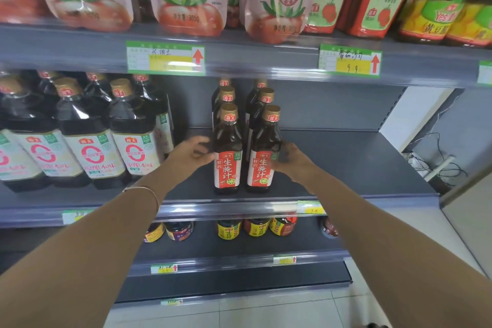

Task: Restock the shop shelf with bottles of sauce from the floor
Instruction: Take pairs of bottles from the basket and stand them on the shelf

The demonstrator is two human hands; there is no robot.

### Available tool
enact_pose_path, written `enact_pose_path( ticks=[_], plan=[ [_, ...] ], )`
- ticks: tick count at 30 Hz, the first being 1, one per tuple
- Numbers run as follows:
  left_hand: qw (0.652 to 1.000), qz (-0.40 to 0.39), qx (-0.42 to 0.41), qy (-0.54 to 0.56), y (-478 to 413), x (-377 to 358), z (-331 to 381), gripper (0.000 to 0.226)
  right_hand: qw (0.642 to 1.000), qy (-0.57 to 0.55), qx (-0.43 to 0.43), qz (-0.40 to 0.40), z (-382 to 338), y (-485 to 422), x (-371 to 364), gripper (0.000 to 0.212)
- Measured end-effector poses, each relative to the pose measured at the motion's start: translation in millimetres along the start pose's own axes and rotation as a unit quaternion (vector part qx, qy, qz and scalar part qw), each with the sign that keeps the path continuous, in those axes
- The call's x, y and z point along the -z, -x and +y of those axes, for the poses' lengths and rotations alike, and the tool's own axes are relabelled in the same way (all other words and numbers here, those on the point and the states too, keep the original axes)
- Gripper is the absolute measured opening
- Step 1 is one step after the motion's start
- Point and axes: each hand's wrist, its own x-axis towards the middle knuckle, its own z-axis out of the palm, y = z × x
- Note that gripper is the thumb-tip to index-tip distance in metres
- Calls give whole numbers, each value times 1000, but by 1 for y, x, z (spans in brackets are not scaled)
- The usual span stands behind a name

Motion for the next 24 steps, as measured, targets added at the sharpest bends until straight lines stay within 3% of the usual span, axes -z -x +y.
enact_pose_path(
  ticks=[4, 8, 13, 18, 22, 24],
  plan=[
    [999, 3, 39, -25, 34, 10, -27, 42, 999, 32, -8, 26, 5, 14, -4, 82],
    [995, 43, 91, -19, 81, 23, -48, 31, 998, 44, 20, 33, 1, 40, -17, 67],
    [989, 84, 95, -71, 164, 22, -62, 23, 995, 10, 72, -64, -3, 94, -56, 57],
    [974, 123, 167, -96, 260, 18, -89, 30, 980, 46, 132, -143, -10, 152, -123, 44],
    [949, 159, 251, -105, 345, 33, -129, 27, 957, 72, 150, -239, -22, 197, -188, 19],
    [934, 176, 292, -105, 388, 47, -157, 29, 944, 89, 157, -275, -29, 220, -226, 26]
  ],
)
